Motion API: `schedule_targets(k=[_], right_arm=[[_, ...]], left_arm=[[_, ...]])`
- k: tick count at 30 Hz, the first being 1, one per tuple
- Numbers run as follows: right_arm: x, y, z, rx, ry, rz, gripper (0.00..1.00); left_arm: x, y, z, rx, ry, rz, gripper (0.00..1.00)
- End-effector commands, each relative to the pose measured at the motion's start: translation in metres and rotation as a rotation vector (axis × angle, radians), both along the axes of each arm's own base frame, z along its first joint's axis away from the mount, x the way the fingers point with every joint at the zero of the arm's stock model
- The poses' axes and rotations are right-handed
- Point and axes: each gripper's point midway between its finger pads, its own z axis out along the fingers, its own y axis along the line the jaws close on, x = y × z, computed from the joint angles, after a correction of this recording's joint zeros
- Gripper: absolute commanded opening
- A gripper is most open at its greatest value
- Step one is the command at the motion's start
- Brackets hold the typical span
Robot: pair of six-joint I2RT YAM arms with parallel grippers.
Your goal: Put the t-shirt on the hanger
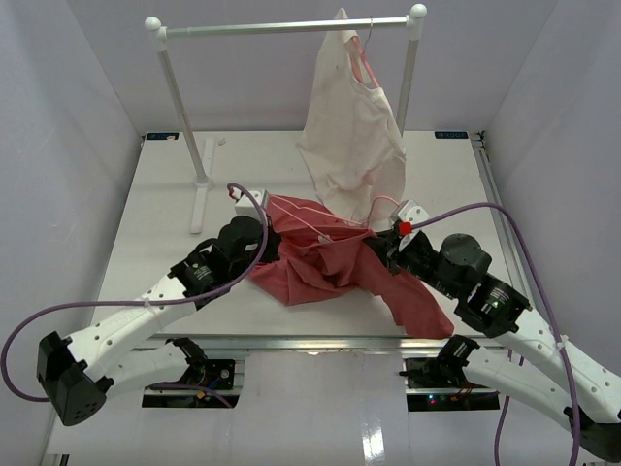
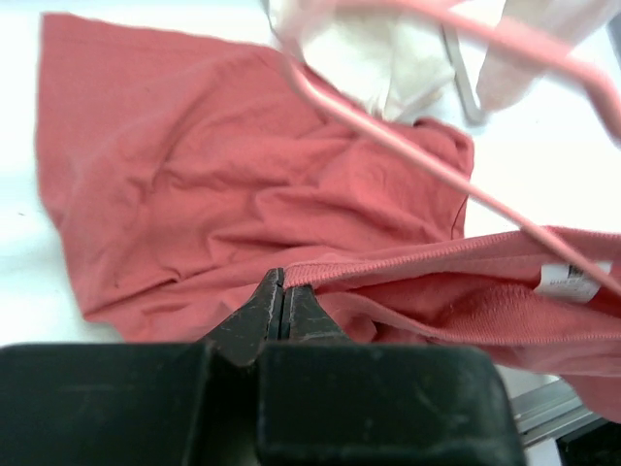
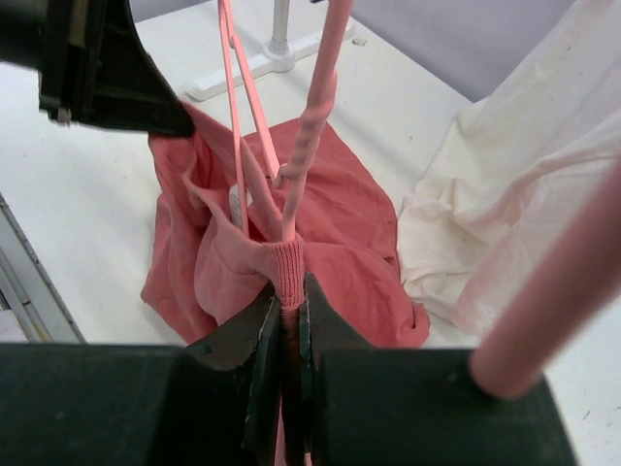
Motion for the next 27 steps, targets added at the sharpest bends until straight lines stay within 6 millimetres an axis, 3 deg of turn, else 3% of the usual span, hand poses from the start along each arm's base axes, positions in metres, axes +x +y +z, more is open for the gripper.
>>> schedule_targets(k=[1,7,13,18,27], right_arm=[[-0.004,-0.014,0.027,0.058,-0.155,-0.012,0.08],[-0.013,-0.018,0.023,0.033,-0.21,0.026,0.08],[-0.019,-0.018,0.02,0.009,-0.223,0.055,0.08],[-0.016,-0.015,0.013,-0.028,-0.199,0.058,0.08],[-0.001,-0.007,-0.002,-0.094,-0.118,0.025,0.08]], left_arm=[[0.007,0.033,0.041,-0.012,-0.075,0.06,0.0],[0.015,0.058,0.089,-0.03,-0.123,0.082,0.0],[0.02,0.065,0.122,0.016,-0.148,0.071,0.0],[0.018,0.065,0.136,0.043,-0.149,0.034,0.0],[0.002,0.058,0.143,0.098,-0.139,-0.1,0.0]])
